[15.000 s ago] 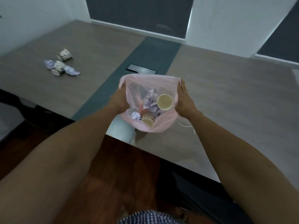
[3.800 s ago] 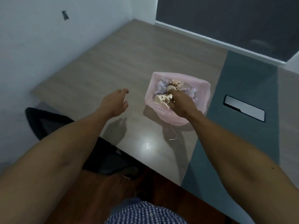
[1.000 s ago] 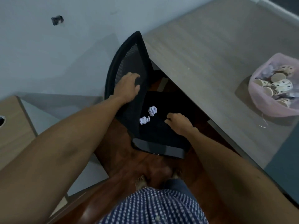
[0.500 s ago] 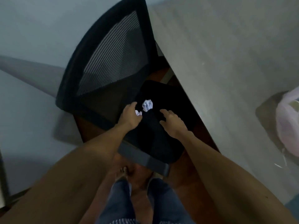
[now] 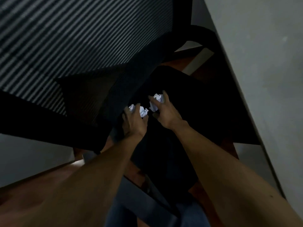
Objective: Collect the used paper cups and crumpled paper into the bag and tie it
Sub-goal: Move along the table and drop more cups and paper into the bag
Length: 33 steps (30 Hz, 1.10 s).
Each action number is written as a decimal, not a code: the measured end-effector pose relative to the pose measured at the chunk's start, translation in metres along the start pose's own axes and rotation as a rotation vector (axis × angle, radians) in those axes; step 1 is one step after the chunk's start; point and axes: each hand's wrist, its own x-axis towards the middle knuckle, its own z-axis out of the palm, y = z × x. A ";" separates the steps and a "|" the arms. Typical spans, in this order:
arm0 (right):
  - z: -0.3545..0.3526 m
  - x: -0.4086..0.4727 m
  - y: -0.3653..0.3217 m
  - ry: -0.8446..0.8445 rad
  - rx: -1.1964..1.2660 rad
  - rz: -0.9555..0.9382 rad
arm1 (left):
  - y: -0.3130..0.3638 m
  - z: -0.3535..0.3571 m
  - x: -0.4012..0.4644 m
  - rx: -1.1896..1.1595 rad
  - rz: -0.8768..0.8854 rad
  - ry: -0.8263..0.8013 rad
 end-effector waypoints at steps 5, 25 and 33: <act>0.004 -0.012 -0.006 0.177 -0.059 0.035 | -0.005 -0.005 -0.006 0.030 0.076 0.006; -0.207 -0.309 -0.141 0.769 0.129 0.443 | 0.209 -0.266 -0.149 0.017 0.836 -0.178; -0.253 -0.451 -0.102 0.994 0.013 0.786 | 0.325 -0.231 -0.260 -0.046 1.149 -0.390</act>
